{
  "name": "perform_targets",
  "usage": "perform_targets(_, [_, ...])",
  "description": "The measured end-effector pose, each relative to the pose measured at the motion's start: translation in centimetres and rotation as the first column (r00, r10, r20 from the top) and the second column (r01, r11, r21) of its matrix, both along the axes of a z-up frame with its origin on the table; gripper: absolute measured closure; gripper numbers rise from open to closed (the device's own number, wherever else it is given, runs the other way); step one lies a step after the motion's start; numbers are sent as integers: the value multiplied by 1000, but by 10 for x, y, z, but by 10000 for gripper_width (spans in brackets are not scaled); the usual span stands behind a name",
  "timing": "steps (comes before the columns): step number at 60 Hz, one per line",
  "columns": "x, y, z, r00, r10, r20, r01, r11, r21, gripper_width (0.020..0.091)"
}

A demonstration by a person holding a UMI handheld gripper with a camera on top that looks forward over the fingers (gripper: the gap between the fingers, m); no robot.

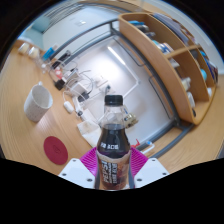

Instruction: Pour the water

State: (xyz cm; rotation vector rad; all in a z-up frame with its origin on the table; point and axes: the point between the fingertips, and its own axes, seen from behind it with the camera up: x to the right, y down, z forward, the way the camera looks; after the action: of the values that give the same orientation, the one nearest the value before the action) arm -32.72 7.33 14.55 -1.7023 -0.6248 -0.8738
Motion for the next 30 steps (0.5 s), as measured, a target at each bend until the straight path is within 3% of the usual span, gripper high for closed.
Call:
perform_targets(15, [-65,32,12,821,158,549,-139,987,-77,711])
perform_targets(22, [-90,44,11,668,219,711,-190,974,-122,714])
perform_targets(30, [-105,54,6,517,247,820,-198,966,-166,712])
